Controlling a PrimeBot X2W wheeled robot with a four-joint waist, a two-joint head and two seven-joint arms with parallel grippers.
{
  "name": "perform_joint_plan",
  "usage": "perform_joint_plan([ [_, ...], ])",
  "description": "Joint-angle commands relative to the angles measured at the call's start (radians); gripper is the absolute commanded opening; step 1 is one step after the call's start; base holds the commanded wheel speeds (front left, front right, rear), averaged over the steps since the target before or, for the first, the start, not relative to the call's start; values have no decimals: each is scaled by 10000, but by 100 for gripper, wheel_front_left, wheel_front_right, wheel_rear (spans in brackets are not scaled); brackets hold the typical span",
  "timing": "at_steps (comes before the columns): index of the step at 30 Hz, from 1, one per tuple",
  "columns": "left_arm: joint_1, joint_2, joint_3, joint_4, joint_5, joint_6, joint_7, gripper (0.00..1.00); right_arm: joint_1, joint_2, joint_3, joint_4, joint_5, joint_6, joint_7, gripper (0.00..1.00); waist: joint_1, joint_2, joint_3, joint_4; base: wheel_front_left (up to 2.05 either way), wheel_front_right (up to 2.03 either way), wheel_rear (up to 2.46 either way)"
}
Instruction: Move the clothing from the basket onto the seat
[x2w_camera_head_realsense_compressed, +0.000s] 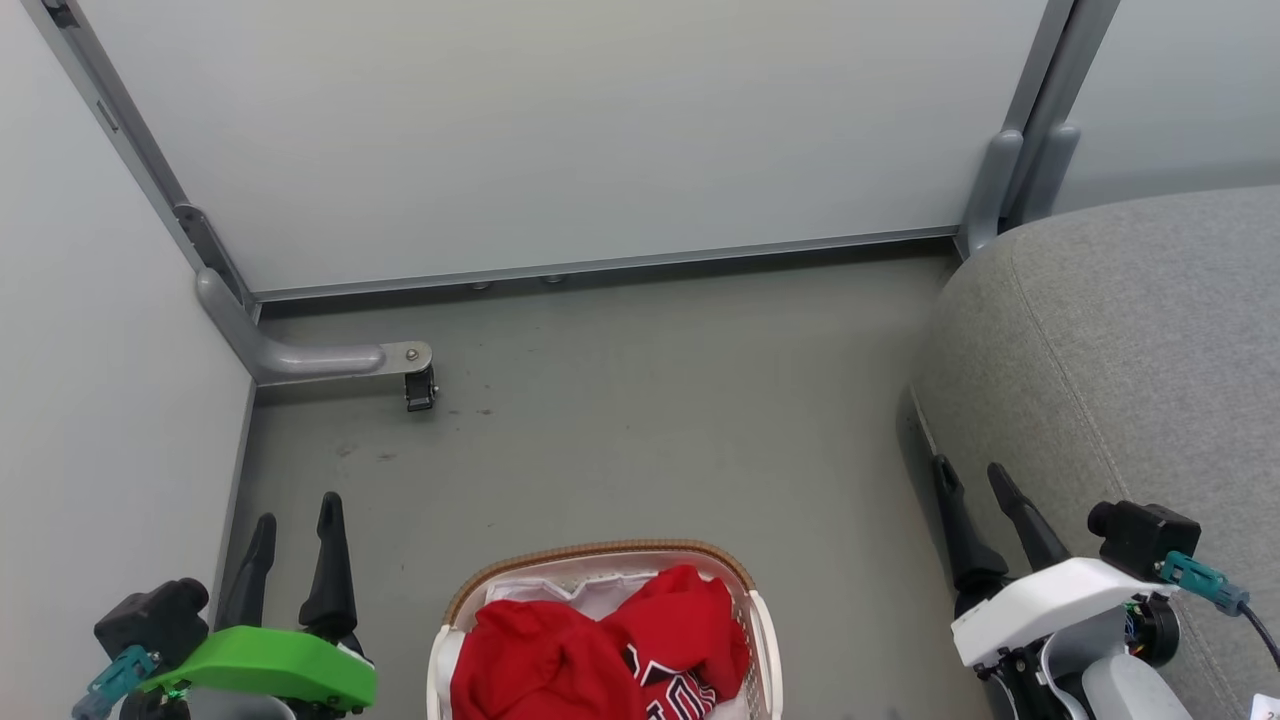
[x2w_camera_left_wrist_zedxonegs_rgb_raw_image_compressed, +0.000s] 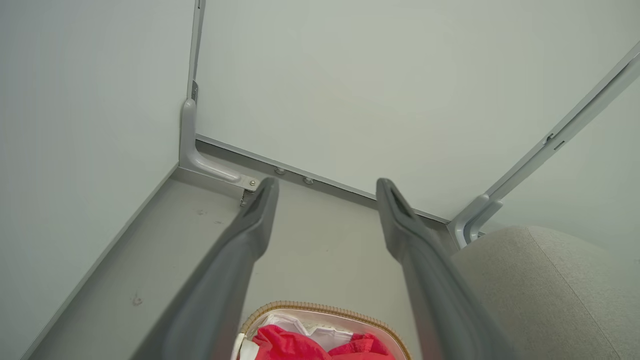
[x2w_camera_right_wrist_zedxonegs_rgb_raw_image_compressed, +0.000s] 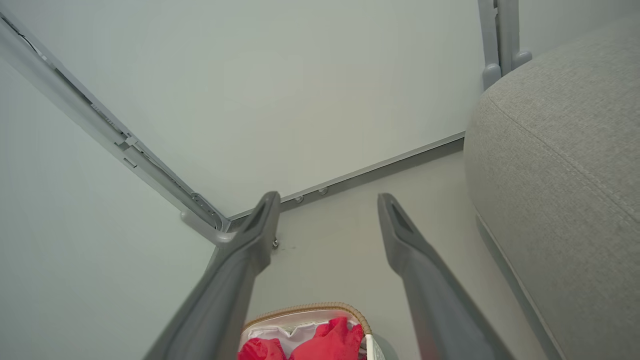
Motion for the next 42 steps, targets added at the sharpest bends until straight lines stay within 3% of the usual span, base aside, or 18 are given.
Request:
perform_joint_plan([
  [1,31,132,-31,-57,312,8,-77,100,-196,-68,37,-52,-269,2,-92,100,0,0,3,0,0,0,0],
  [42,440,167,-137,-191,3379,12,-959,100,-164,116,-5,294,-3642,4,-976,100,0,0,-59,-113,0,0,0],
])
